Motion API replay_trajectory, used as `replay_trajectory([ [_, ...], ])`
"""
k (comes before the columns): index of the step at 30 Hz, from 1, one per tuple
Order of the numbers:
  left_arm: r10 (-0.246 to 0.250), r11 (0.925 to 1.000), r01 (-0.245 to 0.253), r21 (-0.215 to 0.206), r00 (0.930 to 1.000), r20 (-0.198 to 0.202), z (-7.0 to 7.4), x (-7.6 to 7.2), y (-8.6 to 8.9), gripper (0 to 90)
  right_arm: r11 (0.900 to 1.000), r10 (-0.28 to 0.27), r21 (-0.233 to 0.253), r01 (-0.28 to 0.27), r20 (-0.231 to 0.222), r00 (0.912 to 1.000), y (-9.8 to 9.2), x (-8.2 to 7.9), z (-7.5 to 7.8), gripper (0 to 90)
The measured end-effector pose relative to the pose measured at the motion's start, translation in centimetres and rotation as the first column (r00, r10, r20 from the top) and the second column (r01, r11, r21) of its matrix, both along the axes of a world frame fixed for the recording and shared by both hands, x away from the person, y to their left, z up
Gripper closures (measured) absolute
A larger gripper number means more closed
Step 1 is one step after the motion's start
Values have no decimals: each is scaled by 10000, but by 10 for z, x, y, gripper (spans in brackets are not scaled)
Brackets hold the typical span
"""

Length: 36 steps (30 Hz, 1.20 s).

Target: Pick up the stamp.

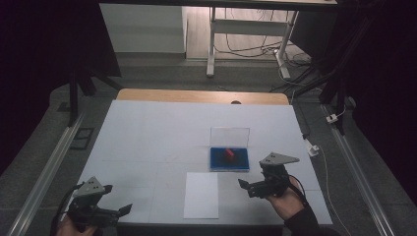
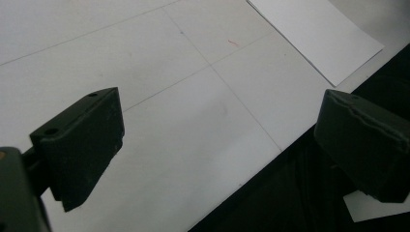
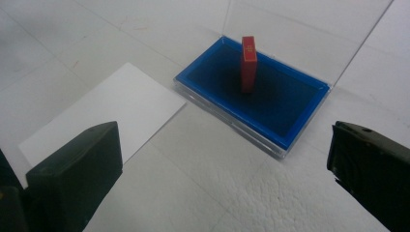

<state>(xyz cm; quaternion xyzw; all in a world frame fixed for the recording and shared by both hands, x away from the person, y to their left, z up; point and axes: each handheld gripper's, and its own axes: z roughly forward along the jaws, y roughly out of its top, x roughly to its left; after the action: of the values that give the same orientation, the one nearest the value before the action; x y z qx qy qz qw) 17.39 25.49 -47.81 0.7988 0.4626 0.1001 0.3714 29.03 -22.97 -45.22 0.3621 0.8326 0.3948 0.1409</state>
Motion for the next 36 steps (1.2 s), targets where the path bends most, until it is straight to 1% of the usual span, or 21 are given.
replay_trajectory([
  [3, 1, 10000, -1, -10, 10000, 3, 0, 0, 0, 40, 9997, 155, -198, -156, -24, 9999, 3, 4, 0, 0],
  [4, -2, 10000, 2, 4, 10000, -7, 0, 0, 0, 40, 9994, 194, -286, -196, -53, 9998, 4, 7, 0, 0],
  [8, -3, 10000, 3, 0, 10000, -2, 0, 0, 0, 40, 9993, 193, -322, -197, -128, 9997, 5, 13, -2, 0],
  [9, -3, 10000, 3, -4, 10000, -4, 0, 0, 0, 40, 9989, 197, -435, -201, -92, 9998, 7, 17, -3, 0],
  [11, -4, 10000, 4, -5, 10000, -3, 0, 0, 0, 40, 9987, 211, -471, -215, -104, 9997, 8, 18, -3, 0],
  [14, 5, 10000, -5, -11, 10000, -13, 0, 0, 0, 40, 9978, 213, -623, -223, -169, 9996, 12, 26, -6, 0],
  [19, -3, 10000, 3, -36, 10000, -47, 0, 1, 1, 40, 9967, 236, -767, -254, -242, 9994, 16, 32, -8, 0],
  [24, 18, 10000, -18, -38, 10000, -46, 0, 1, 1, 40, 9958, 263, -873, -287, -290, 9992, 22, 41, -11, 0],
  [25, 19, 10000, -20, -40, 10000, -47, 0, 1, 1, 40, 9953, 288, -911, -316, -325, 9991, 25, 45, -12, 0],
  [26, 22, 10000, -22, -49, 10000, -53, 0, 1, 1, 40, 9953, 288, -911, -316, -325, 9991, 25, 45, -12, 0],
  [29, 32, 10000, -33, -65, 10000, -58, 0, 1, 1, 40, 9948, 308, -957, -344, -386, 9988, 31, 54, -15, 0],
  [35, 44, 10000, -45, -84, 10000, -64, 0, 1, 2, 40, 9928, 354, -1133, -396, -385, 9986, 39, 64, -20, 0],
  [36, 42, 10000, -42, -83, 10000, -66, 0, 1, 2, 40, 9925, 351, -1155, -396, -408, 9986, 42, 68, -22, 0],
])
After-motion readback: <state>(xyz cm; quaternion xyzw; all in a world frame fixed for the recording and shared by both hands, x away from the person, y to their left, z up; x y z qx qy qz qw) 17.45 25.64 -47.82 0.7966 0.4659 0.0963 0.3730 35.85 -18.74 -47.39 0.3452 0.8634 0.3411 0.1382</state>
